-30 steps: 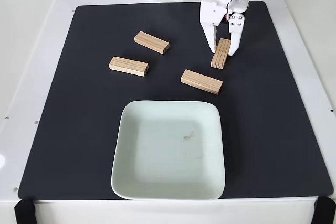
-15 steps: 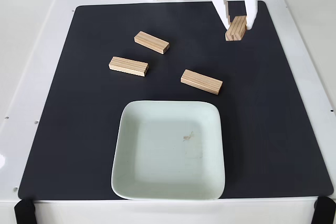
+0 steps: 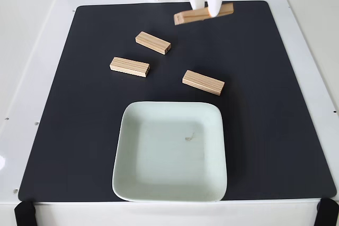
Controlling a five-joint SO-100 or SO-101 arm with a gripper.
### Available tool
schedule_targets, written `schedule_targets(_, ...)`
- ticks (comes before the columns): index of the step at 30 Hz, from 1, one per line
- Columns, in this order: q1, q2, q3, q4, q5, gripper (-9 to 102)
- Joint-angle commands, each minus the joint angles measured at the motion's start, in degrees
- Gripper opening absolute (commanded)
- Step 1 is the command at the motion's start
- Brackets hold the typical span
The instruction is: Pick up the wooden block and place them on the plate.
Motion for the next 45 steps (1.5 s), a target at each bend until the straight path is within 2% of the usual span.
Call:
schedule_targets(1, 2.4, -14.0, -16.9, -1.1, 1.5, -1)
schedule_targets(11, 6.2, -49.9, -56.0, -1.1, 2.2, -1)
schedule_targets(20, 6.3, -69.0, -78.5, -1.1, 7.3, -1)
schedule_targets(27, 7.0, -72.3, -80.9, -0.6, 7.6, -1)
schedule_targets(31, 7.9, -72.7, -80.9, -1.1, 12.3, -1)
schedule_targets(42, 7.5, -72.6, -80.8, -0.4, 12.2, 0)
schedule_targets(45, 7.2, -72.5, -80.7, -0.4, 12.2, 8)
